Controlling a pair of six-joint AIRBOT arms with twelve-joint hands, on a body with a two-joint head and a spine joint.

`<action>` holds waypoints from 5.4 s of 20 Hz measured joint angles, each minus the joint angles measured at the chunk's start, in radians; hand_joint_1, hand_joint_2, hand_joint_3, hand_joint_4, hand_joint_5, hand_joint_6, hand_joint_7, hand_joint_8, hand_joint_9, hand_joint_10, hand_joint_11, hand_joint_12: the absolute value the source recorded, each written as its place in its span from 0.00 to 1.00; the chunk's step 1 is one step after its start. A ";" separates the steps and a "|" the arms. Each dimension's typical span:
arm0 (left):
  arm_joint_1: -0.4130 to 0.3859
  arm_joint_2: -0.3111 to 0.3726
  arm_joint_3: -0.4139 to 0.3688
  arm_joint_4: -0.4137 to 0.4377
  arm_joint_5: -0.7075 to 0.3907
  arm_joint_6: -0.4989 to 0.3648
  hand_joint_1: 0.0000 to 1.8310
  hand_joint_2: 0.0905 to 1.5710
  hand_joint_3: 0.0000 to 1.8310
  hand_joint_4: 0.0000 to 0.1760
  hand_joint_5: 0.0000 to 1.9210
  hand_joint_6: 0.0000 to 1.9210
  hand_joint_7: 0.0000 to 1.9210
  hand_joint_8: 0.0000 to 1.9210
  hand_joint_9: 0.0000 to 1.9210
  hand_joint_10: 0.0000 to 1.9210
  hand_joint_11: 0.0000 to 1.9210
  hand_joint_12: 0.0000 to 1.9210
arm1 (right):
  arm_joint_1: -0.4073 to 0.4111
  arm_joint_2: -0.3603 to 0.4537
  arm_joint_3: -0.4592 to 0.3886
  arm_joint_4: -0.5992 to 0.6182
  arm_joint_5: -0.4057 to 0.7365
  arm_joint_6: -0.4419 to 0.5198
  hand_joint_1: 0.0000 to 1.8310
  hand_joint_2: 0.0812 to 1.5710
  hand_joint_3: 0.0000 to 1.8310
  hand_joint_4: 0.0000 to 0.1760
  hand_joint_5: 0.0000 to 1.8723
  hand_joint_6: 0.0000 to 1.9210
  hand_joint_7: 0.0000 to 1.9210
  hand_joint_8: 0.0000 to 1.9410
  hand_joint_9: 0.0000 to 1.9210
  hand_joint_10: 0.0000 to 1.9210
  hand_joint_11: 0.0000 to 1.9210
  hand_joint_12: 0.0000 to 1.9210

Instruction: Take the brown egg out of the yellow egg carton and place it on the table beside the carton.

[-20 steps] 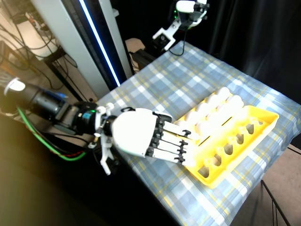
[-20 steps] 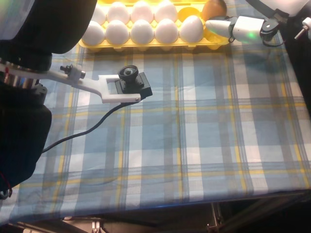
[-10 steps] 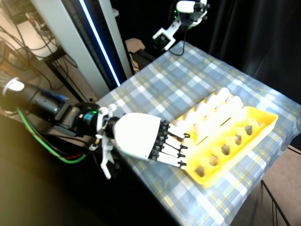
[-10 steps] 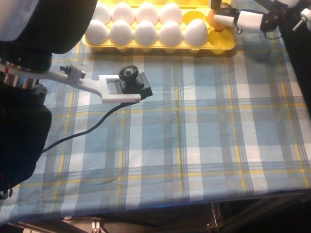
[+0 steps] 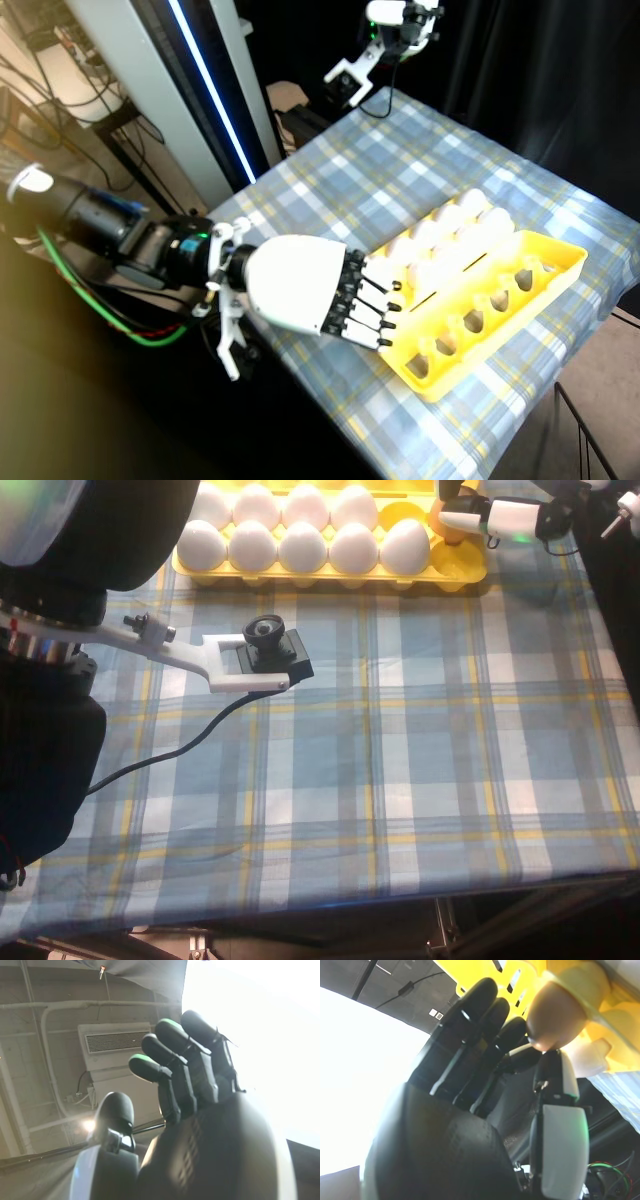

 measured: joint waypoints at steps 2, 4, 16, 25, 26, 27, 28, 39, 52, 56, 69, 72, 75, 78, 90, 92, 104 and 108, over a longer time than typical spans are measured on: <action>0.000 0.000 0.000 0.001 0.000 0.000 0.12 0.89 0.00 0.00 0.24 0.85 0.23 0.71 0.20 0.74 0.10 0.83 | 0.002 0.000 -0.014 0.008 -0.001 -0.003 0.68 0.67 0.00 0.00 0.52 0.52 0.60 0.33 0.56 0.00 0.49 0.13; 0.000 0.000 0.000 0.001 0.000 0.000 0.13 0.88 0.00 0.00 0.26 0.86 0.24 0.72 0.19 0.73 0.09 0.81 | 0.001 0.010 -0.047 0.005 0.016 -0.003 0.68 0.67 0.00 0.02 0.52 0.53 0.60 0.35 0.57 0.00 0.49 0.13; 0.000 0.001 0.000 -0.001 0.000 0.000 0.11 0.88 0.00 0.00 0.23 0.77 0.21 0.77 0.19 0.77 0.11 0.81 | 0.001 0.161 -0.185 -0.079 0.159 0.045 0.67 0.68 0.00 0.04 0.52 0.55 0.58 0.36 0.54 0.00 0.43 0.03; 0.000 0.002 0.000 -0.002 0.000 0.000 0.18 0.88 0.00 0.00 0.26 0.81 0.24 0.69 0.20 0.72 0.08 0.81 | -0.014 0.183 -0.207 -0.068 0.207 0.044 0.54 0.61 0.00 0.00 0.43 0.05 0.47 0.00 0.42 0.00 0.35 0.01; 0.000 0.002 0.000 0.000 0.001 0.000 0.17 0.88 0.00 0.00 0.24 0.79 0.24 0.69 0.20 0.72 0.09 0.81 | -0.022 0.174 -0.193 -0.061 0.198 0.044 0.50 0.59 0.00 0.00 0.39 0.01 0.43 0.00 0.37 0.00 0.32 0.00; 0.000 0.002 0.000 0.003 0.001 0.000 0.20 0.87 0.00 0.00 0.26 0.78 0.23 0.71 0.19 0.74 0.09 0.83 | -0.024 0.165 -0.183 -0.057 0.188 0.044 0.49 0.58 0.00 0.00 0.37 0.00 0.41 0.00 0.36 0.00 0.33 0.01; 0.000 0.002 0.000 0.003 0.001 0.000 0.17 0.88 0.00 0.00 0.25 0.78 0.22 0.73 0.19 0.75 0.08 0.83 | -0.024 0.154 -0.167 -0.053 0.163 0.043 0.50 0.58 0.00 0.00 0.36 0.00 0.40 0.00 0.35 0.00 0.33 0.01; 0.000 0.002 0.000 0.000 0.000 0.000 0.08 0.90 0.00 0.00 0.28 0.71 0.23 0.73 0.16 0.77 0.06 0.90 | -0.024 0.086 -0.076 -0.045 -0.019 0.000 0.48 0.58 0.00 0.00 0.42 0.01 0.43 0.01 0.44 0.01 0.41 0.04; 0.000 0.002 0.000 -0.001 0.000 0.000 0.11 0.90 0.00 0.00 0.31 0.68 0.28 0.67 0.21 0.72 0.07 0.82 | -0.024 0.047 -0.035 -0.032 -0.055 -0.020 0.61 0.63 0.00 0.00 0.60 0.28 0.54 0.01 0.57 0.00 0.50 0.11; 0.000 0.002 0.000 0.002 0.000 0.000 0.11 0.90 0.00 0.00 0.30 0.65 0.26 0.71 0.20 0.74 0.08 0.84 | -0.008 0.036 -0.026 -0.023 -0.058 -0.039 0.64 0.66 0.00 0.00 0.58 0.41 0.55 0.00 0.58 0.00 0.52 0.14; 0.000 0.002 0.000 0.002 0.000 0.000 0.09 0.90 0.00 0.00 0.29 0.68 0.25 0.67 0.20 0.68 0.09 0.85 | 0.031 0.050 -0.058 -0.026 -0.087 -0.051 0.64 0.66 0.00 0.00 0.57 0.42 0.54 0.00 0.53 0.00 0.51 0.06; 0.000 0.002 0.000 0.000 0.000 0.000 0.16 0.89 0.00 0.00 0.32 0.67 0.28 0.66 0.20 0.73 0.05 0.88 | 0.031 0.122 -0.126 -0.055 -0.047 -0.050 0.64 0.66 0.00 0.00 0.57 0.42 0.55 0.00 0.54 0.00 0.50 0.05; 0.000 0.002 0.000 0.002 0.000 0.000 0.12 0.89 0.00 0.00 0.29 0.66 0.25 0.70 0.21 0.72 0.08 0.85 | 0.037 0.169 -0.161 -0.048 0.019 -0.043 0.68 0.65 0.00 0.07 0.56 0.47 0.62 0.28 0.56 0.00 0.52 0.04; 0.000 0.002 0.000 0.002 0.001 0.000 0.18 0.88 0.00 0.00 0.27 0.73 0.24 0.74 0.20 0.73 0.07 0.85 | 0.037 0.182 -0.187 -0.078 0.074 -0.004 0.65 0.67 0.00 0.00 0.56 0.45 0.54 0.13 0.56 0.00 0.52 0.03; 0.000 0.002 0.000 0.000 0.000 0.000 0.08 0.90 0.00 0.00 0.31 0.67 0.28 0.67 0.20 0.71 0.09 0.86 | 0.037 0.157 -0.161 -0.081 0.050 -0.006 0.57 0.57 0.00 0.00 0.41 0.01 0.44 0.00 0.40 0.00 0.36 0.00; 0.000 0.002 0.000 0.003 0.000 0.000 0.11 0.88 0.00 0.00 0.31 0.64 0.25 0.71 0.19 0.73 0.07 0.86 | 0.037 0.138 -0.140 -0.066 0.033 -0.018 0.57 0.56 0.00 0.00 0.40 0.00 0.42 0.00 0.40 0.00 0.38 0.01; 0.000 0.002 0.000 0.001 0.000 0.000 0.12 0.89 0.00 0.00 0.30 0.62 0.28 0.66 0.22 0.70 0.07 0.82 | 0.029 0.061 -0.036 -0.048 -0.143 -0.033 0.58 0.57 0.00 0.00 0.46 0.01 0.49 0.01 0.53 0.01 0.52 0.06; 0.000 0.002 0.000 0.001 0.000 0.000 0.15 0.89 0.00 0.00 0.31 0.57 0.28 0.63 0.21 0.69 0.07 0.80 | 0.029 0.058 -0.036 -0.048 -0.145 -0.050 0.58 0.57 0.00 0.00 0.46 0.01 0.49 0.01 0.53 0.01 0.50 0.06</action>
